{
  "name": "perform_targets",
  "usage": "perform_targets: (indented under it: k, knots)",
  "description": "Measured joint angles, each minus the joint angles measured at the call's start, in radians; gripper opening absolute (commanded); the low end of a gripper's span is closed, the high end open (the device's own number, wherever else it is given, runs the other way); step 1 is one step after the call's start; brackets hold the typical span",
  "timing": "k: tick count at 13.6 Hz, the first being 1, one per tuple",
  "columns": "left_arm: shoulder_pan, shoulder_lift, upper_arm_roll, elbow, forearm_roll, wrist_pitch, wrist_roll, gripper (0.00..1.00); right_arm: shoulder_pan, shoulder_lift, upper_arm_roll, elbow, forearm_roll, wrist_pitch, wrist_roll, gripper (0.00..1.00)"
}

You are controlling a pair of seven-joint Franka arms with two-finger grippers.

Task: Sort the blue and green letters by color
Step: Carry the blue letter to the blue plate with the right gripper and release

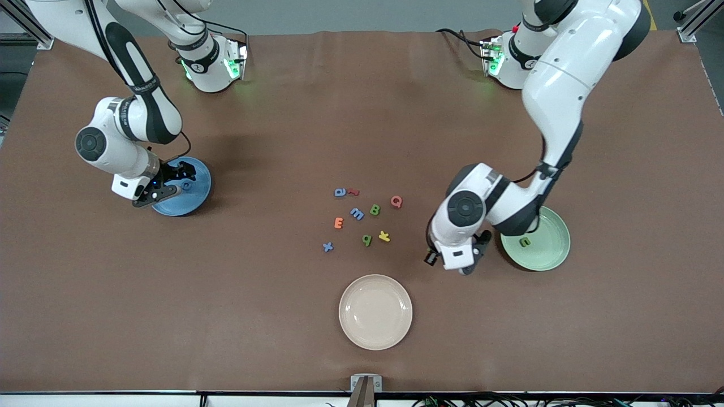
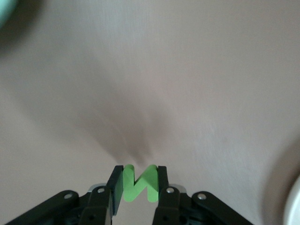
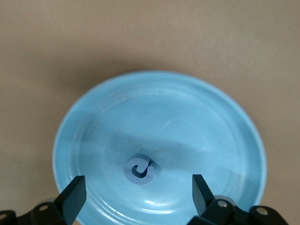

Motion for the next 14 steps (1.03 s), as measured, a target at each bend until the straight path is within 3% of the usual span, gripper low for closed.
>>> perform_targets:
  k: [6,9,14]
  knots:
    - [0.198,-0.115,0.001,-0.153,0.019,-0.006,0.365,0.0,0.03,-0.018,0.006,0.341,-0.019,-0.39,0.118,1.0]
    - [0.287,-0.169,-0.001,-0.231,0.019,-0.006,0.507,0.0,0.09,-0.017,0.008,0.454,-0.024,-0.459,0.258,1.0]
    - [0.372,-0.181,-0.003,-0.289,0.02,-0.003,0.632,0.01,0.149,-0.011,0.009,0.554,-0.025,-0.561,0.591,1.0]
